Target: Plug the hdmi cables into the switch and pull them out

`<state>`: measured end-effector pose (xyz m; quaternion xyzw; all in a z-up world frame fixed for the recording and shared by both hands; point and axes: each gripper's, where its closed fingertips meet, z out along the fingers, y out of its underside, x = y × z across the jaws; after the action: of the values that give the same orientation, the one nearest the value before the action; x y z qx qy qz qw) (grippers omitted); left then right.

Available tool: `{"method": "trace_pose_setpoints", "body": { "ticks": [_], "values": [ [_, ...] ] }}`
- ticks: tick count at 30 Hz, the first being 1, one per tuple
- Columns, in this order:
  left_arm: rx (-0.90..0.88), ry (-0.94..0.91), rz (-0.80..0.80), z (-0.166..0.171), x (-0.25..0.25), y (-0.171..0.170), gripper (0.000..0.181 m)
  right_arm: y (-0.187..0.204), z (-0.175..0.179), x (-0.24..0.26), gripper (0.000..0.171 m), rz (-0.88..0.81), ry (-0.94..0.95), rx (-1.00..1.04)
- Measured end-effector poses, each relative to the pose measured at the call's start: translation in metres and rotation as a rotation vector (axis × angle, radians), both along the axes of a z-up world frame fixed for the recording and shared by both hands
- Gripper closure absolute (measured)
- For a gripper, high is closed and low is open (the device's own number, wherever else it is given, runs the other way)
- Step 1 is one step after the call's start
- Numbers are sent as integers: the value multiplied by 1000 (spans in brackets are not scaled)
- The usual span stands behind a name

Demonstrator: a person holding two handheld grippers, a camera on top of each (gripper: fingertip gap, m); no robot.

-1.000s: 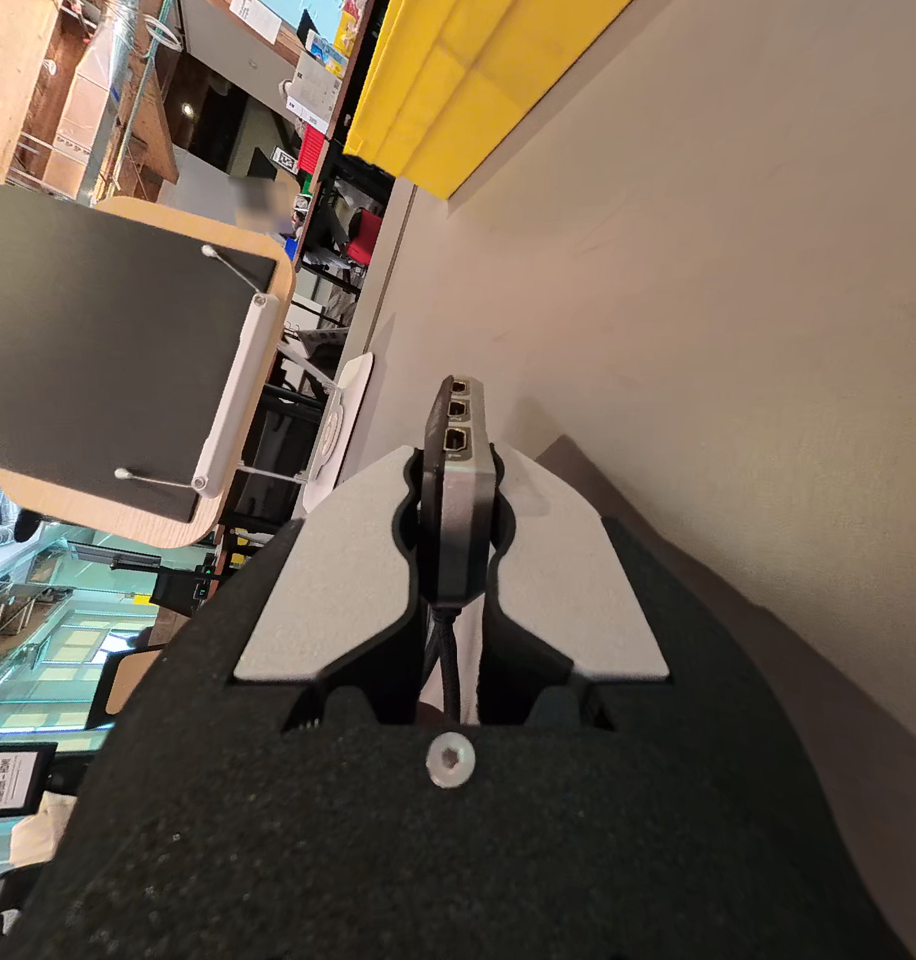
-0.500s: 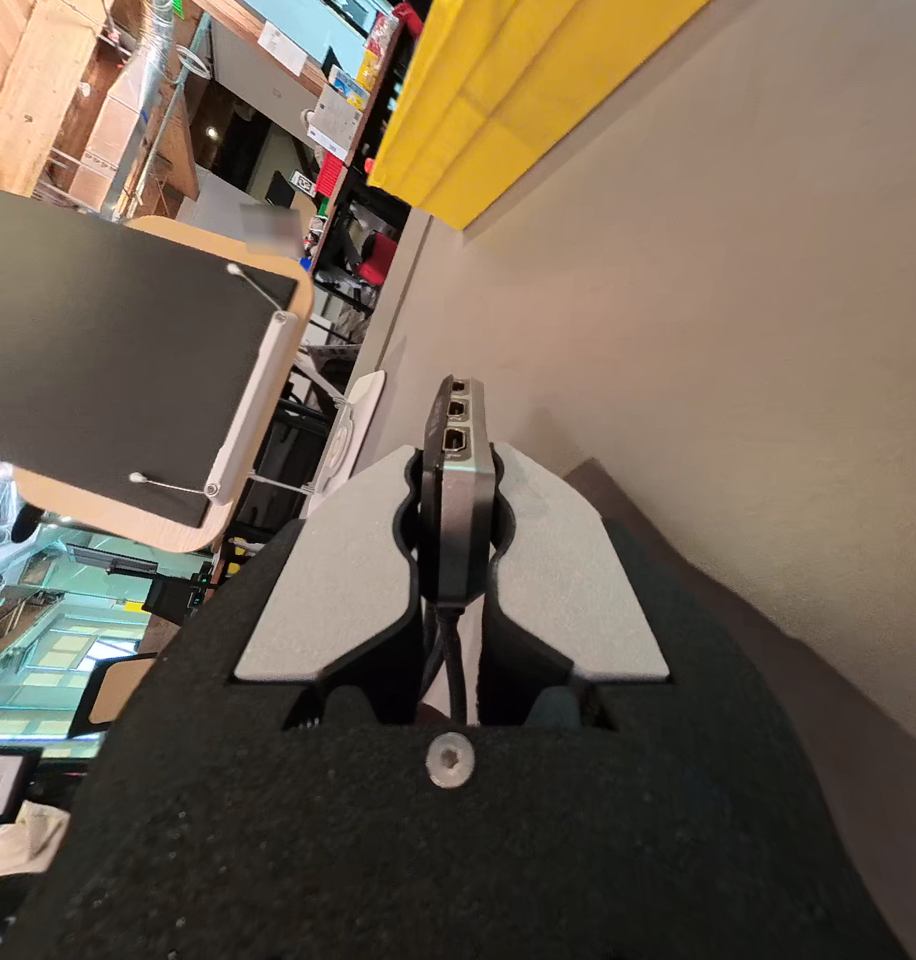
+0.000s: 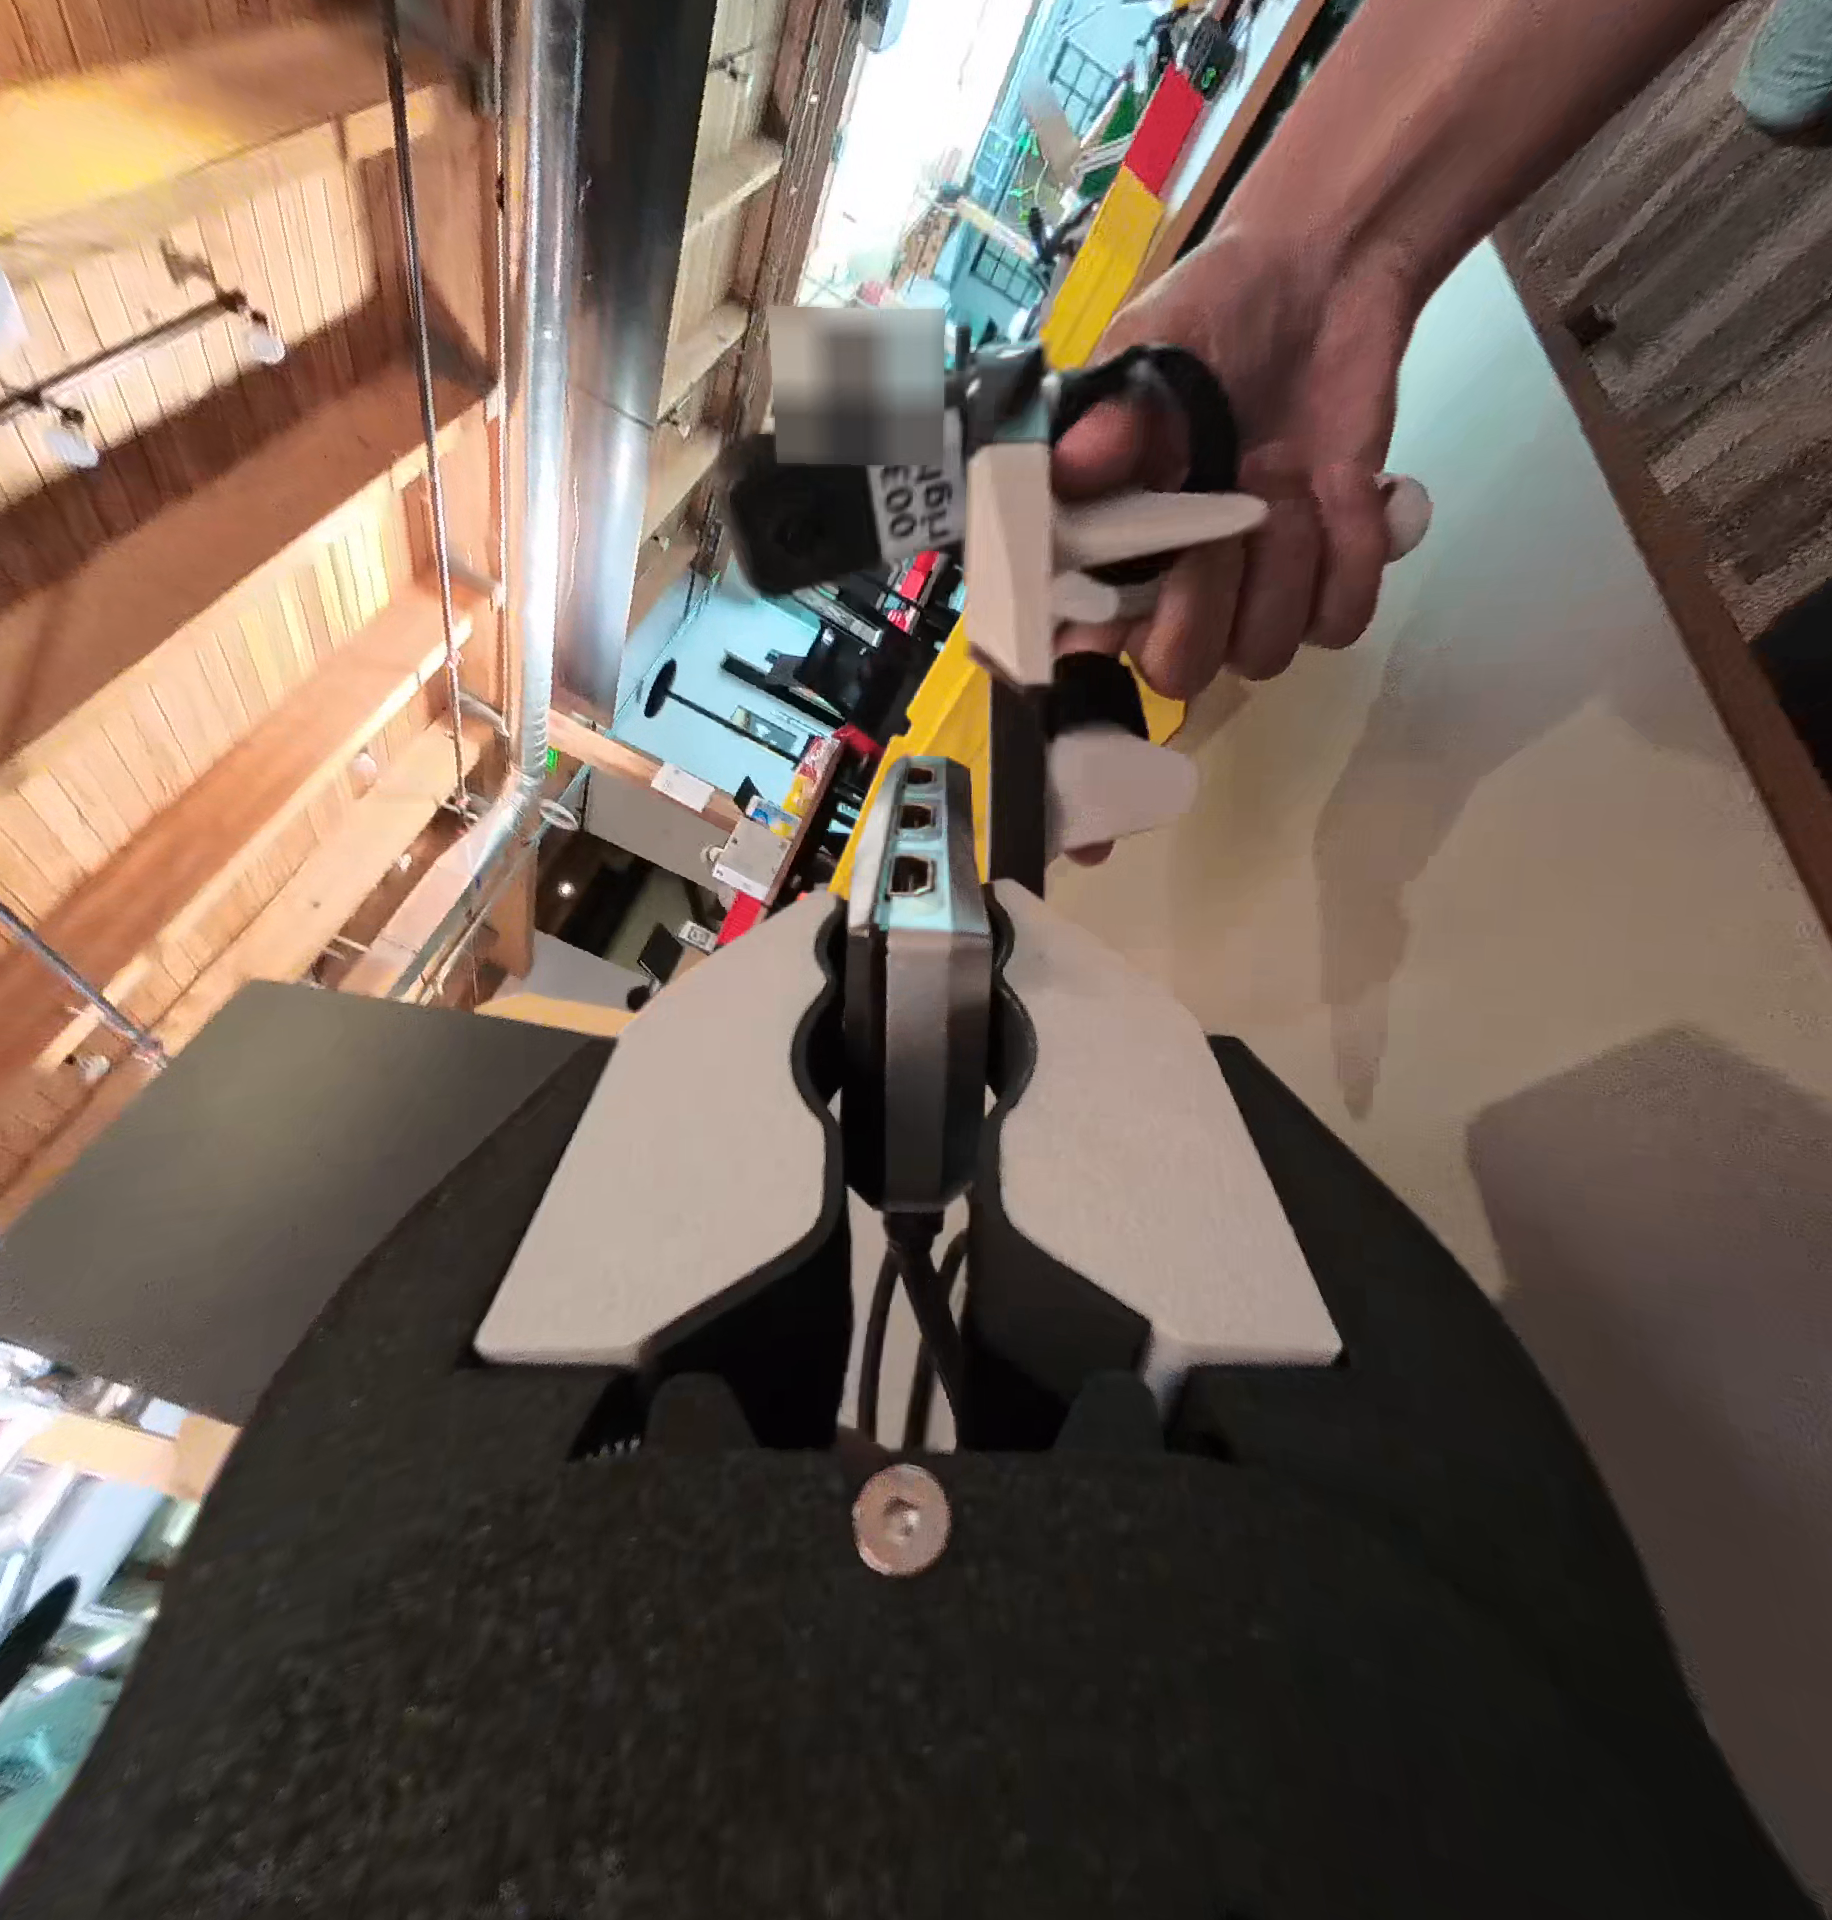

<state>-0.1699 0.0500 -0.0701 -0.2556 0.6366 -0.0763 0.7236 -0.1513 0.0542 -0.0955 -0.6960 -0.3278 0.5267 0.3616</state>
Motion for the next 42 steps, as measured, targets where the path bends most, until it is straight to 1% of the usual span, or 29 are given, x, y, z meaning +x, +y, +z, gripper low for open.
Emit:
{"method": "trace_pose_setpoints", "body": {
  "ticks": [2,4,5,6,7,10,12,15,17,18,20,22,24,26,30,34,36,38,42],
  "values": [
    [26,8,-30,-1,2,-9,160,-4,7,-7,86,56,42,-16],
    [41,13,-46,-4,5,-15,160,-1,10,-13,88,55,58,35],
    [50,17,-40,-5,6,-16,160,-1,14,-15,92,66,92,40],
    [58,19,-23,-7,7,-15,160,-7,17,-18,101,107,125,26],
    [50,27,-18,-9,7,-15,160,-11,15,-20,115,144,124,19],
    [14,29,20,-13,7,-7,160,-6,10,-20,117,123,101,22],
    [2,-2,82,-10,7,2,151,-1,12,-17,118,98,83,40],
    [-80,-57,193,-4,0,24,135,9,31,-4,120,60,74,89],
    [-173,-83,234,-3,-7,39,135,20,54,10,120,25,60,137],
    [-223,-97,252,-2,-11,47,136,26,70,17,120,8,63,162],
    [-317,-124,292,-4,-16,62,142,37,106,32,121,-16,63,228],
    [-459,-104,299,-15,-16,71,144,43,142,44,121,1,86,290],
    [-553,-122,291,-20,-15,75,148,56,170,59,122,-13,86,314],
    [-574,-95,303,-29,-15,77,148,69,197,75,121,-42,69,349],
    [-524,-65,326,-33,-17,76,151,87,256,113,121,-116,53,427],
    [-494,-68,330,-28,-18,74,153,109,295,157,122,-229,-3,459],
    [-495,-66,329,-28,-18,74,153,125,304,180,121,-307,-27,449],
    [-499,-64,331,-29,-17,74,153,140,305,200,121,-366,-26,403],
    [-497,-62,333,-29,-17,75,153,173,277,237,121,-552,28,198]
  ]
}}
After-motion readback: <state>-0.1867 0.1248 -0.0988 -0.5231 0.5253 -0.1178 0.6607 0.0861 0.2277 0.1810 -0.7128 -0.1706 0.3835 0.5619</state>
